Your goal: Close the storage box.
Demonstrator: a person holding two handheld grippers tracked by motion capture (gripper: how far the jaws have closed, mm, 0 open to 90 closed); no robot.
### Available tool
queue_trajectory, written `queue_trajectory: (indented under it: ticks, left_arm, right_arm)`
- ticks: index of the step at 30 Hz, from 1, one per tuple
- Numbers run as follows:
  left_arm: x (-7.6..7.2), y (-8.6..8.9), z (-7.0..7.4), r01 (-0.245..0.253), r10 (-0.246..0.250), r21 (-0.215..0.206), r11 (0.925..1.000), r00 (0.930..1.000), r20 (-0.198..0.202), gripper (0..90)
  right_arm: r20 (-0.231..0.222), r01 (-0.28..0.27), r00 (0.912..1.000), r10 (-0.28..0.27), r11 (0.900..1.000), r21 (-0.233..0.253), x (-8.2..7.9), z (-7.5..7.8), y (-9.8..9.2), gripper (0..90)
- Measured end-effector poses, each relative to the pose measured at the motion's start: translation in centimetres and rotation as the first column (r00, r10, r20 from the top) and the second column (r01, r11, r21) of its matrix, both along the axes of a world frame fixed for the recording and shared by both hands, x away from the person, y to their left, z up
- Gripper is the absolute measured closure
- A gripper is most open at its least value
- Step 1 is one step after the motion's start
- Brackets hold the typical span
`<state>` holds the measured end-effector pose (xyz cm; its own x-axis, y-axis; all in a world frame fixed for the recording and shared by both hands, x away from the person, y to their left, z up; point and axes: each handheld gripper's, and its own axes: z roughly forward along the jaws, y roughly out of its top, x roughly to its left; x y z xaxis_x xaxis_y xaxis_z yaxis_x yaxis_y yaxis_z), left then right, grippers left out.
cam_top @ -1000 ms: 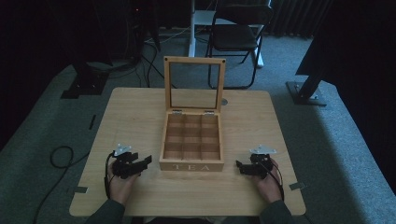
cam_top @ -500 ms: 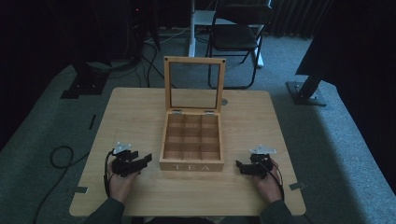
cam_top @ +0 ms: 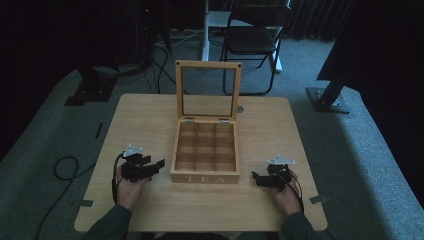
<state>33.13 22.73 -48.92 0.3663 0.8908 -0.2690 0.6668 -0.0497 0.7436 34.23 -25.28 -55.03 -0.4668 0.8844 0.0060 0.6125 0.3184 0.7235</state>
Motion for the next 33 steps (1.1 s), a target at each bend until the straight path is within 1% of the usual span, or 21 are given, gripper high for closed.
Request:
queue_trajectory:
  ticks: [4, 9, 14, 18, 22, 23, 24, 26, 29, 33]
  left_arm:
    - [0.6, 0.1, 0.6, -0.007, 0.007, 0.012, 0.9999, 0.9999, 0.014, 33.2]
    - [1.4, 0.0, 1.6, -0.003, 0.001, 0.035, 0.9994, 0.9988, 0.048, 33.6]
    - [2.1, 0.0, 1.8, -0.013, 0.011, 0.038, 0.9992, 0.9983, 0.058, 34.0]
    - [2.8, 0.1, 2.0, -0.031, 0.029, 0.028, 0.9991, 0.9973, 0.067, 34.2]
    - [3.5, 0.0, 2.6, -0.034, 0.030, 0.038, 0.9987, 0.9959, 0.085, 34.3]
    - [3.9, 0.0, 3.0, -0.036, 0.032, 0.042, 0.9985, 0.9949, 0.096, 34.3]
    - [3.9, 0.0, 3.0, -0.036, 0.032, 0.042, 0.9985, 0.9949, 0.096, 34.2]
    - [4.2, -0.1, 3.3, -0.040, 0.035, 0.046, 0.9981, 0.9935, 0.109, 34.2]
    - [5.0, 0.0, 3.8, -0.047, 0.042, 0.044, 0.9979, 0.9918, 0.121, 34.0]
    - [5.4, 0.0, 4.0, -0.051, 0.044, 0.047, 0.9976, 0.9900, 0.134, 34.1]
  right_arm:
    - [0.000, 0.004, 1.0000, -0.004, 1.000, 0.000, 0.0, 0.0, 0.0, 12.7]
    - [0.000, 0.005, 1.0000, -0.005, 1.000, 0.000, -0.1, 0.0, 0.0, 12.7]
    - [-0.001, -0.005, 1.0000, 0.005, 1.000, 0.000, -0.1, 0.0, 0.0, 12.7]
    - [-0.002, -0.006, 1.0000, 0.006, 1.000, 0.000, -0.1, 0.0, 0.1, 12.7]
    - [0.000, -0.006, 1.0000, 0.006, 1.000, 0.000, -0.1, 0.0, 0.0, 12.7]
    - [-0.001, -0.006, 1.0000, 0.006, 1.000, 0.000, -0.1, 0.0, 0.1, 12.7]
    - [-0.001, -0.006, 1.0000, 0.006, 1.000, 0.000, -0.1, 0.0, 0.1, 12.7]
    - [-0.001, -0.005, 1.0000, 0.005, 1.000, 0.000, -0.1, 0.0, 0.1, 12.7]
    - [-0.001, -0.006, 1.0000, 0.006, 1.000, 0.000, -0.1, 0.0, 0.1, 12.7]
    - [-0.001, -0.005, 1.0000, 0.005, 1.000, 0.000, -0.1, 0.0, 0.1, 12.7]
